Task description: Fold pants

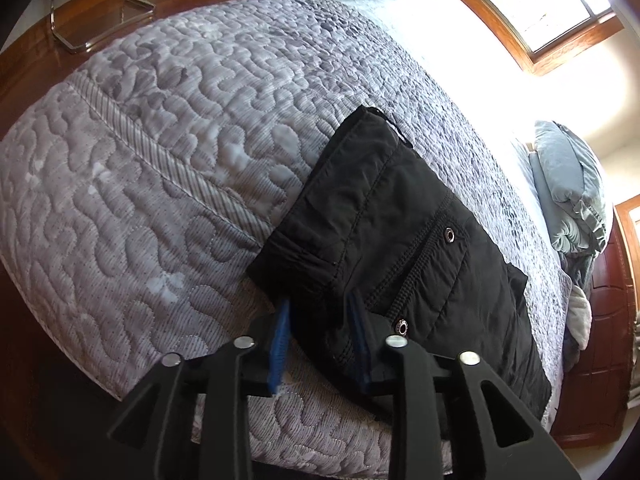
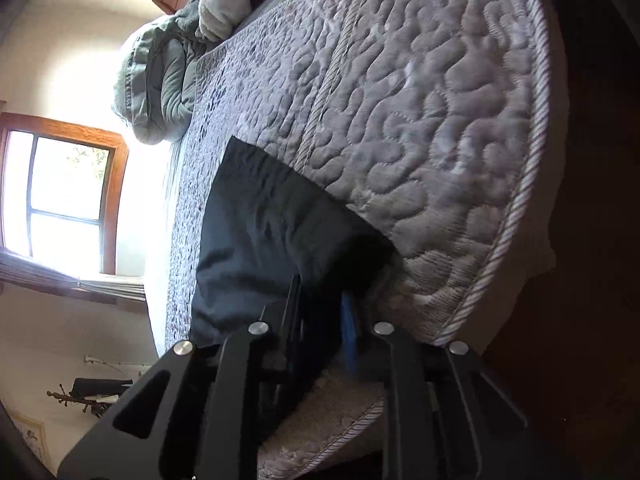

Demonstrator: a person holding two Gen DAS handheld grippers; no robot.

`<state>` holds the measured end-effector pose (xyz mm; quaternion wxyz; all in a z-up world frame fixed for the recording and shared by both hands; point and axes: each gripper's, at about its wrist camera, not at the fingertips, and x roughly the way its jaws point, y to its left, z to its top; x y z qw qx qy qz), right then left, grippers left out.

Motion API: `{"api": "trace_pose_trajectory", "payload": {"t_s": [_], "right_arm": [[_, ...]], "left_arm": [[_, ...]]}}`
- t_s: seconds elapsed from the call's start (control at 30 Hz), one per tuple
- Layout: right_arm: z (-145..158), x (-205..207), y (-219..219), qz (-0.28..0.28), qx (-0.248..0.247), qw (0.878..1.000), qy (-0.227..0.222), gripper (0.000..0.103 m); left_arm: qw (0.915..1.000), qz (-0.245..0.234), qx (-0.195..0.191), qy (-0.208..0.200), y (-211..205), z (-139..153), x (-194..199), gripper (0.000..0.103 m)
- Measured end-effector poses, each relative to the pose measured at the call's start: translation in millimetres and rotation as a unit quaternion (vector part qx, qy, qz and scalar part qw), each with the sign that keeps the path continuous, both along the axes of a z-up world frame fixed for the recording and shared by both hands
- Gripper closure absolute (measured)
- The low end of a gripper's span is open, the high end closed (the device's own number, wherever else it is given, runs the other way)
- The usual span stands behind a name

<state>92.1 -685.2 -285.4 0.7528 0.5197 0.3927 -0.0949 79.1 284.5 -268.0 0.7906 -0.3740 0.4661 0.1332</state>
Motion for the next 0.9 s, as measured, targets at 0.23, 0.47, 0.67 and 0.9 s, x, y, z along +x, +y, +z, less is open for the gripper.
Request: {"api": "trace_pose_trajectory", "payload": {"t_s": [0.23,0.47,0.67,0.9], "right_arm": [[29,-5,1,-0.002,-0.021,0.999,-0.040,0.080],[-1,15,7,0.019,-0.009,1.000,0.002,0.085],[12,-19,-15,-0.021,0.015,0.998,-0.048,0.052],[-20,-21,-16,-0.033,0.065,0.995,-0.061,0.046]], "left_arm": [[0.9995,-0.006,0.011,-0.028,-9,11,-13,0.023],[0.9998,-0.008,-0.013,0.016,-22,-11,1,0.018],[0.9995,-0.020,-0.021,0.009,-31,-12,5,0.012],[0.9993,-0.009,-0.029,0.020,-42,-21,10,0.011]]}}
